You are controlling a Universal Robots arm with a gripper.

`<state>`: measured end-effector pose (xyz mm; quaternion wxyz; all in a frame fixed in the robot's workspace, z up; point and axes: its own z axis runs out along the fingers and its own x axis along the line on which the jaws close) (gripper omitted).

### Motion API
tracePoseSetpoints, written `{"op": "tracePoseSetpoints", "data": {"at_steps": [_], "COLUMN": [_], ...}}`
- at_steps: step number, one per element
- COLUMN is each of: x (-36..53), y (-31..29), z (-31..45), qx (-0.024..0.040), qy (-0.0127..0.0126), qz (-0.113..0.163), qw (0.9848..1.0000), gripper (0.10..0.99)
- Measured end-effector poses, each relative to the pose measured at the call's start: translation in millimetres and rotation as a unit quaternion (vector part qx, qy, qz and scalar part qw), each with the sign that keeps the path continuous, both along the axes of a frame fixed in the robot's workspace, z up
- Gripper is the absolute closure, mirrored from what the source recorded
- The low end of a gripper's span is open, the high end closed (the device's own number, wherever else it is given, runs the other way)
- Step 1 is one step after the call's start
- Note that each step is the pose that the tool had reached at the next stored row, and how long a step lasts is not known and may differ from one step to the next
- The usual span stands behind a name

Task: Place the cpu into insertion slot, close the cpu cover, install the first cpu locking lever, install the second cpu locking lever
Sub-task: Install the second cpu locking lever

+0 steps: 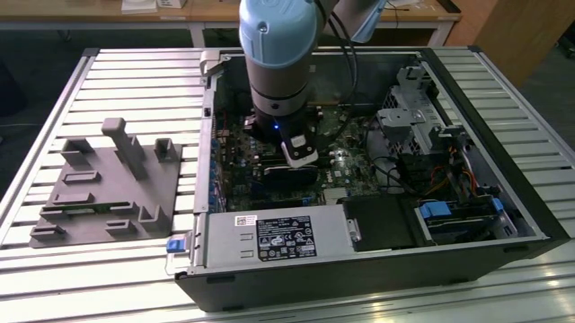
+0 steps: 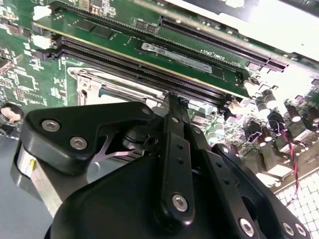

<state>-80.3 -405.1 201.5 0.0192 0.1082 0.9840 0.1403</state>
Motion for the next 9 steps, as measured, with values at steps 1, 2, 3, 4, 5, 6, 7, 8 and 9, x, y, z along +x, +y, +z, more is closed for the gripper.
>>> {"op": "tracePoseSetpoints", "data": {"at_steps": [1,2,3,4,5,6,7,8,9], "x": [-0.5,-1.1,-2.0,-2.8,-3.6,-4.3,-5.0,-5.7,-6.3], "y": [-0.5,-1.2,-1.9,-2.5,-3.2,-3.6,-4.0,-4.4,-4.6], "z": [-0.6,-1.2,-1.7,-2.3,-2.9,-3.5,-4.1,-4.8,-5.6], "qx": [0.0016,0.0031,0.0043,0.0056,0.0068,0.0084,0.0104,0.0123,0.0135], "qy": [0.0000,0.0000,0.0000,0.0000,0.0000,0.0000,0.0000,0.0000,0.0000], "qz": [0.000,0.000,0.000,0.000,0.000,0.000,0.000,0.000,0.000], "qw": [1.0000,1.0000,1.0000,1.0000,1.0000,1.0000,0.9999,0.9999,0.9999], "gripper": [0.980,0.980,0.980,0.980,0.980,0.980,0.980,0.980,0.980]}}
